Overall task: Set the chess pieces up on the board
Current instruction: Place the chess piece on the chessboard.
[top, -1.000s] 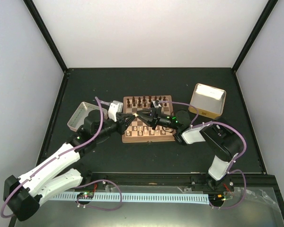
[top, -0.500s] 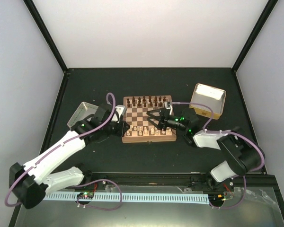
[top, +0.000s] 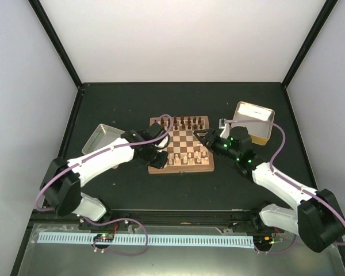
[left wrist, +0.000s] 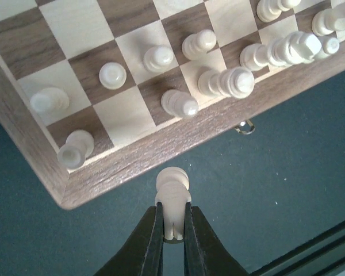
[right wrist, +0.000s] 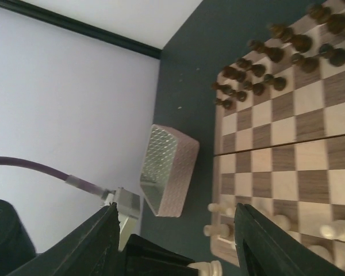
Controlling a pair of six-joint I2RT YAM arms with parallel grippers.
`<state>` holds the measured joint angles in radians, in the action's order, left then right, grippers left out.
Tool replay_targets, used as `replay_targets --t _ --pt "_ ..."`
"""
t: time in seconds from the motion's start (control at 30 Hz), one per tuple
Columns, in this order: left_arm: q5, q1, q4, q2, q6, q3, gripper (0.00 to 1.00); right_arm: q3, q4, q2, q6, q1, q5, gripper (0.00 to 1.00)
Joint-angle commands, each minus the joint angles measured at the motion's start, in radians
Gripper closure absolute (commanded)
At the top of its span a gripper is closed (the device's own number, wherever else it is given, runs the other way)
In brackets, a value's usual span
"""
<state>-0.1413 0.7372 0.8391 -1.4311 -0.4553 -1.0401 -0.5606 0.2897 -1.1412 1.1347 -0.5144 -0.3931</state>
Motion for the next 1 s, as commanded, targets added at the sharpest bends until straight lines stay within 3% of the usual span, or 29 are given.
replay_targets --t 0.0,0.5,0.97 --pt "0.06 0.014 0.041 -0.067 0.014 -0.075 0.94 -0.018 -0.115 0.023 -0.076 0.01 0.087 0.44" --pt "0.174 0.021 0.096 -0.242 0.037 -0.202 0.93 -0.021 -0.136 0.018 -0.088 0.017 0.085 0.44" --pt "0.151 0.021 0.077 -0.295 0.063 -0.194 0.89 -0.028 -0.142 0.005 -0.09 0.02 0.076 0.44"
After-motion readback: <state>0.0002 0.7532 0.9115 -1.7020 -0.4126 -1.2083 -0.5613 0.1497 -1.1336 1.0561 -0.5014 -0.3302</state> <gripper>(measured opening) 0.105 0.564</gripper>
